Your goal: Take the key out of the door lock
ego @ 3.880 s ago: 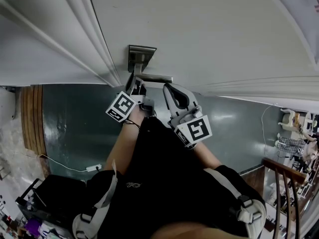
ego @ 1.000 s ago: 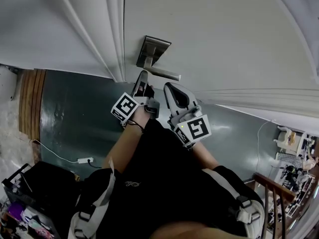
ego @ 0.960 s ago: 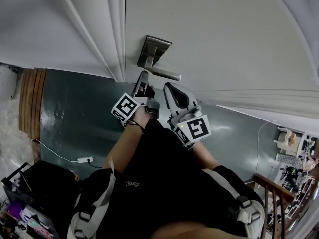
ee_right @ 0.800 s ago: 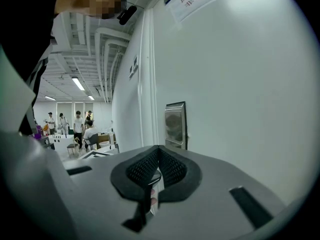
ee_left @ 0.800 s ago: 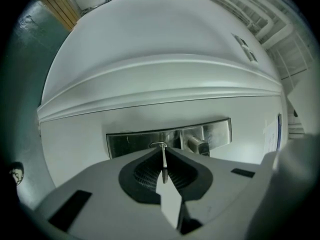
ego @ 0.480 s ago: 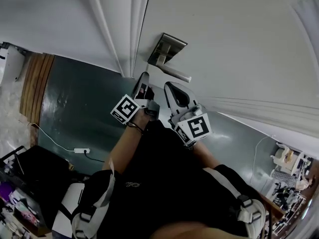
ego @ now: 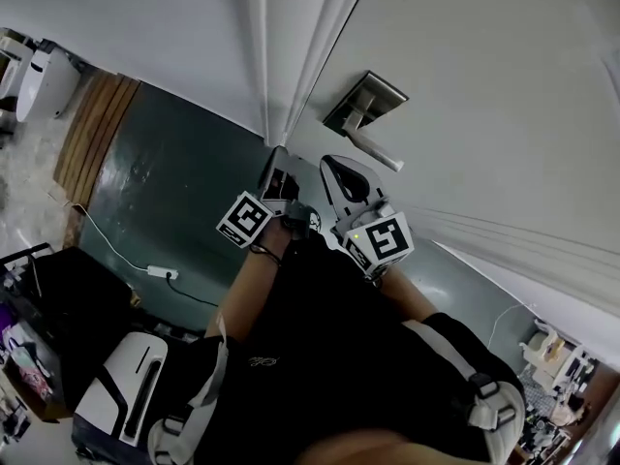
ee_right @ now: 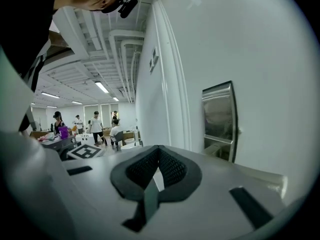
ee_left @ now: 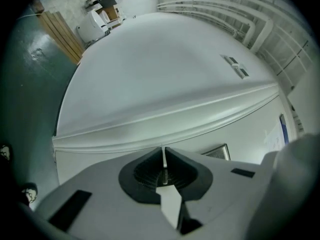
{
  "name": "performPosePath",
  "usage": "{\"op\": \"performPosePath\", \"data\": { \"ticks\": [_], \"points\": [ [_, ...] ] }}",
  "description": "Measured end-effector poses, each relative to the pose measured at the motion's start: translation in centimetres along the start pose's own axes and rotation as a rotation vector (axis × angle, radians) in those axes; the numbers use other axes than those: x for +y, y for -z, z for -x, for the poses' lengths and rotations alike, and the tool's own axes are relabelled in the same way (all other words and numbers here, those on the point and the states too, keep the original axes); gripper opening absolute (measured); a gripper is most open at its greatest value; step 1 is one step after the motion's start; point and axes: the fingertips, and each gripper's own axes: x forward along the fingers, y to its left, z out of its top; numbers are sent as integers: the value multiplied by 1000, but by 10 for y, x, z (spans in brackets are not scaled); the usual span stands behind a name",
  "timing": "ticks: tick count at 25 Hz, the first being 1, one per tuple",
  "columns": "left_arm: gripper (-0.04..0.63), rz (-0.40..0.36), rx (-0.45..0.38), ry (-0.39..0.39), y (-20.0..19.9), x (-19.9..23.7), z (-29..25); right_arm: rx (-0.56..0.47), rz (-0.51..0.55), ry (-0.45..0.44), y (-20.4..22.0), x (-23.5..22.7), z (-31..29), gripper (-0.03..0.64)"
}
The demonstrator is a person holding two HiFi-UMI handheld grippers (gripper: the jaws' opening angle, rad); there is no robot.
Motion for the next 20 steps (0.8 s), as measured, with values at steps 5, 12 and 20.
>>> {"op": "performPosePath", "data": {
  "ticks": [5, 12, 20],
  "points": [
    [35, -26, -87, -37, -30, 6, 28, 17, 18, -87, 2, 23, -19, 8],
    [35, -175, -173, -74, -65, -2, 59, 39, 51, -182, 12, 44, -42, 8],
    [36, -426, -213, -158, -94, -17, 96, 54, 93, -253, 14, 66, -60, 8]
  ]
}}
